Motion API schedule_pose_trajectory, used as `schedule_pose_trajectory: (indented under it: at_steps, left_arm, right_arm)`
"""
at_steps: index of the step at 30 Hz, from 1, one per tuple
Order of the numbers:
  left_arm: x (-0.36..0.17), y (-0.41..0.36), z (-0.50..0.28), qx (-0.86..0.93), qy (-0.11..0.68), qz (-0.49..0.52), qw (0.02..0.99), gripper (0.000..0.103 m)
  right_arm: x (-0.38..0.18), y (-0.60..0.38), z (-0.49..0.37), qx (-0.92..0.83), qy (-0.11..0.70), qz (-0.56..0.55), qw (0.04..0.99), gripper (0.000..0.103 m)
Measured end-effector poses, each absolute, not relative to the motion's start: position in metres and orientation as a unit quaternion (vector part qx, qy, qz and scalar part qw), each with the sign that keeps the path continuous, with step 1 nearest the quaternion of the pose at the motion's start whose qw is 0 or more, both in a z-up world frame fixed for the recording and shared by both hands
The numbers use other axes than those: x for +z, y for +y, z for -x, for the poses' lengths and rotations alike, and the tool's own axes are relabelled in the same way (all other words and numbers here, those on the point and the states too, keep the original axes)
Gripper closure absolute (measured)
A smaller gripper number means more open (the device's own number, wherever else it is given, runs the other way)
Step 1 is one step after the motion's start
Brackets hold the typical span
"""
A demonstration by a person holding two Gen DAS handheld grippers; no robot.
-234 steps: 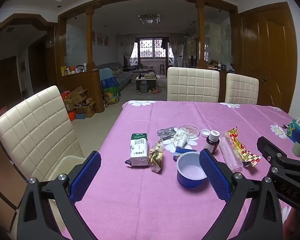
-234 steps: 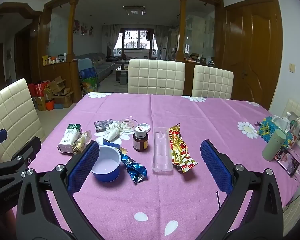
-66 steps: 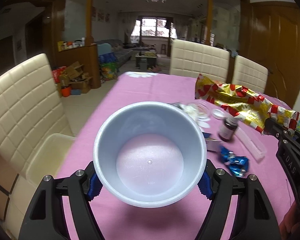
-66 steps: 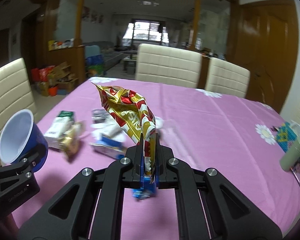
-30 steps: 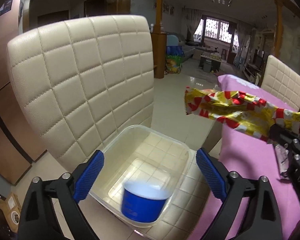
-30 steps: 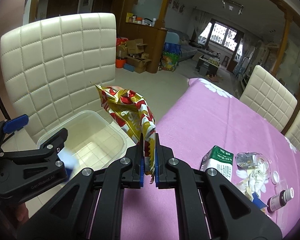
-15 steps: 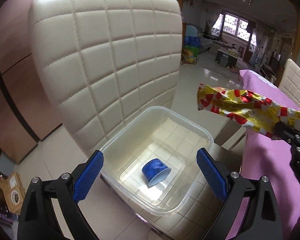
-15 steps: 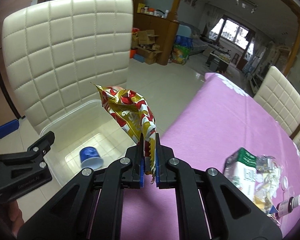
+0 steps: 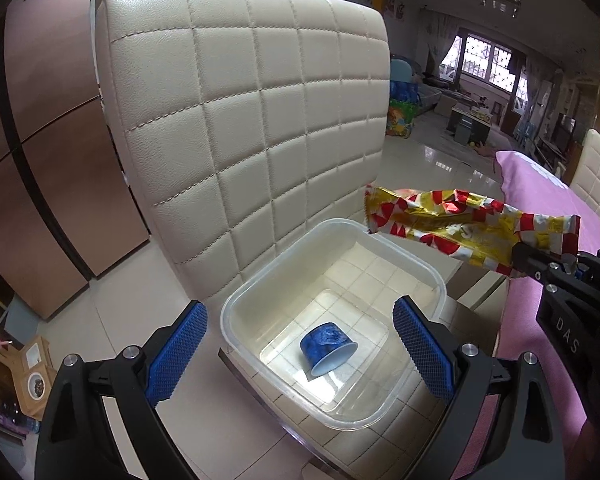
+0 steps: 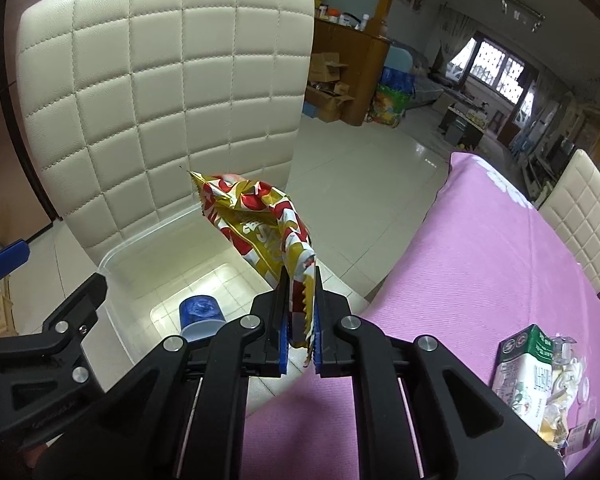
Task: Collect trash
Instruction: 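Carry the cup and wrapper to the clear bin and release both, then move both tools back over the table toward the remaining trash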
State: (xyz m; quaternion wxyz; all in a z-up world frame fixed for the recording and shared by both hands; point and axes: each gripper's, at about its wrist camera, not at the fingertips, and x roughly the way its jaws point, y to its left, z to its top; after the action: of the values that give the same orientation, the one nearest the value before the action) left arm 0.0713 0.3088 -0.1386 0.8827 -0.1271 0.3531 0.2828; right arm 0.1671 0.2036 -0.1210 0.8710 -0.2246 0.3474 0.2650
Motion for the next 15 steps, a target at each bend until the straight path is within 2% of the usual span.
schedule_pose_trajectory:
  at_steps: [5, 7, 8, 9, 10, 11, 15]
  left_arm:
    - [-0.141, 0.314, -0.068, 0.291, 0.353, 0.133, 0.879, 0.011]
    - [-0.141, 0.316, -0.066, 0.295, 0.353, 0.136, 0.877, 0.011]
    - [-0.142, 0.317, -0.066, 0.298, 0.353, 0.136, 0.877, 0.011]
    - [-0.142, 0.319, -0.066, 0.299, 0.353, 0.137, 0.876, 0.011]
    - [-0.142, 0.319, -0.065, 0.3, 0.353, 0.138, 0.875, 0.011]
    - [-0.143, 0.32, -0.064, 0.3, 0.353, 0.14, 0.875, 0.011]
    - [-0.144, 0.321, -0.064, 0.298, 0.357, 0.146, 0.873, 0.011]
  right_arm:
    - [-0.124, 0.206, -0.17, 0.271, 0.352, 0.217, 0.87, 0.086]
    - [-0.125, 0.208, -0.169, 0.268, 0.344, 0.222, 0.872, 0.078]
    - [-0.125, 0.209, -0.169, 0.269, 0.342, 0.222, 0.872, 0.066]
    - [-0.125, 0.209, -0.169, 0.268, 0.34, 0.22, 0.874, 0.043]
    - [-0.124, 0.208, -0.168, 0.266, 0.335, 0.216, 0.878, 0.03]
    - [-0.122, 0.206, -0.167, 0.265, 0.326, 0.211, 0.883, 0.028]
    - [-0.12, 0.205, -0.166, 0.26, 0.323, 0.211, 0.885, 0.028]
